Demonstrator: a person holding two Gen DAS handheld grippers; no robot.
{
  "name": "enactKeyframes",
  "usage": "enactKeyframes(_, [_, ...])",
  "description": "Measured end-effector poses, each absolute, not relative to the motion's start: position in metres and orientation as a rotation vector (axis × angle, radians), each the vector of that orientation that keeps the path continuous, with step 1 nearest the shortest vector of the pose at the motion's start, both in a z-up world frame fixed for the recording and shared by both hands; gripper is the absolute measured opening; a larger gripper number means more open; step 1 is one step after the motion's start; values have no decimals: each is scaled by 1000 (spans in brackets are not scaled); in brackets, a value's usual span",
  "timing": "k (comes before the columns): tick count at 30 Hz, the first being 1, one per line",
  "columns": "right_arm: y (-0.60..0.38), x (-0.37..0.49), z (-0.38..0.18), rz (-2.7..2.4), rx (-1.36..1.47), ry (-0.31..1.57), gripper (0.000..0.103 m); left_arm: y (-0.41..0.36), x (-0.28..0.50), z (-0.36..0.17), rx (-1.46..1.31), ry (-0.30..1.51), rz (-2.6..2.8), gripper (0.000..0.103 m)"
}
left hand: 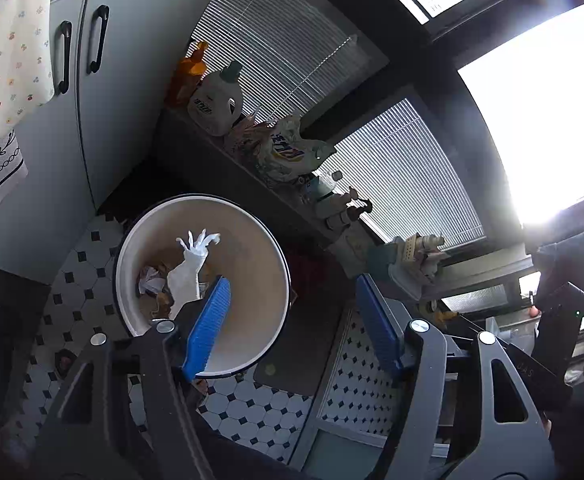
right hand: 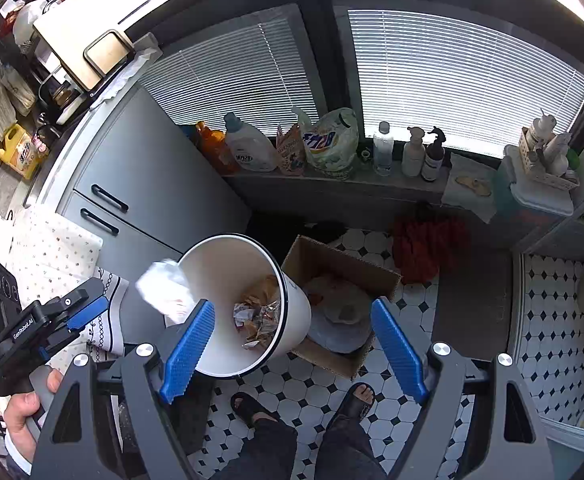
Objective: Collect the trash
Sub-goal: 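Carry tissue and brown paper over the bin and open both grippers, then move the left gripper back to the foil ball on the counter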
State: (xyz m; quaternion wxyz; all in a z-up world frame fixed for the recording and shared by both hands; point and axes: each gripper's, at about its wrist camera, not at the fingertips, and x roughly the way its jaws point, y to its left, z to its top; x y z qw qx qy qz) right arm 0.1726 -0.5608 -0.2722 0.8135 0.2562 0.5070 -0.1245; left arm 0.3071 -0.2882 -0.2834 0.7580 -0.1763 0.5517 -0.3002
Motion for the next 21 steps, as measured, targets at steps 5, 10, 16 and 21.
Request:
enactKeyframes(5, [-531, 194, -268, -199, 531, 1082, 80, -248, 310, -268, -395, 1168, -588, 68])
enactKeyframes(10, [-490, 222, -258, -122, 503, 1077, 84, -193, 314, -244, -400, 1098, -489, 73])
enactKeyframes(16, [-433, 263, -237, -18, 464, 1048, 91, -117, 313, -211, -427, 1008, -361, 81])
enactKeyframes(21, [-381, 294, -220, 58, 436, 1019, 95, -52, 308, -185, -444, 930, -258, 87])
